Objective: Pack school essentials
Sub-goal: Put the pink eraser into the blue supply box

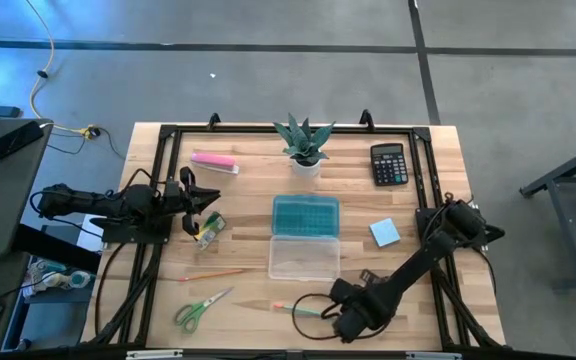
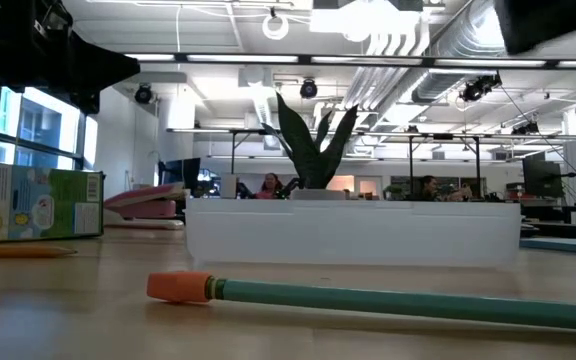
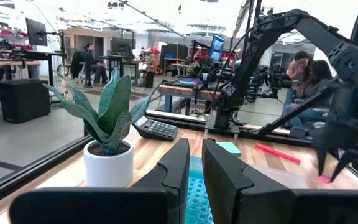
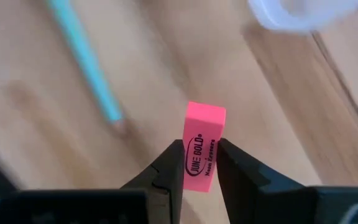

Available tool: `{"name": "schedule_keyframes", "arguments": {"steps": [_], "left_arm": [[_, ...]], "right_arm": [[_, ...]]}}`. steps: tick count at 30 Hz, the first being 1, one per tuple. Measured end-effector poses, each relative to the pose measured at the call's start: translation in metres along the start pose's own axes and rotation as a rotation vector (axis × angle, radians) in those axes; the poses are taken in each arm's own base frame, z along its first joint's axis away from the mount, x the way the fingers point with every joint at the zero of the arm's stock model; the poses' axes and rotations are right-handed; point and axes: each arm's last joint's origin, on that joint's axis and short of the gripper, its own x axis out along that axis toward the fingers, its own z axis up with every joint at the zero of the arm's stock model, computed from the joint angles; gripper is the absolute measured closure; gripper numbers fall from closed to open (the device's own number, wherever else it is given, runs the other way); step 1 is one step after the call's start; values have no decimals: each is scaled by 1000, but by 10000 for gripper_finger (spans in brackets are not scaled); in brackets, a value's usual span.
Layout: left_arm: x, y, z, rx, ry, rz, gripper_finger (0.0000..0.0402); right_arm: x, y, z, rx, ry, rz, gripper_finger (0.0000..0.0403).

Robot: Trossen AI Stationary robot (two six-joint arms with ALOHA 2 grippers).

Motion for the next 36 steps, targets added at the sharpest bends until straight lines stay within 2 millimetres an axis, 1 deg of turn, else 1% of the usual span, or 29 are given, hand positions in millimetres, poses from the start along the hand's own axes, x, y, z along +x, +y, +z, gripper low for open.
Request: {"name": "schedule_keyframes", "arguments": {"steps": [5,8,10,13,18,23,25,29,36], "left_arm": [[0,0,0,0,0,0,367],[0,0,1,-2,-7,-1,367],[0,0,1,0,-13,0,367],[0,0,1,27,-11,0,367],[0,0,0,36,-2,0,366],[0,0,0,60,1,0,366],[0,0,0,72,2,0,366],[0,0,-1,89,9,0,366],[0,1,-6,112,63,37,366]], "right_arm": [[-20,5,21,-97,-101,-17,328],[-31,1,40,-175,-161,-64,328],[-36,-4,56,-227,-193,-94,328],[-36,-14,82,-302,-201,-119,328],[-31,-39,120,-381,-141,-119,328],[-27,-58,147,-424,-72,-30,328],[-21,-63,154,-435,-60,34,328],[0,-71,157,-438,-9,124,328],[18,-81,147,-438,51,105,327]]}}
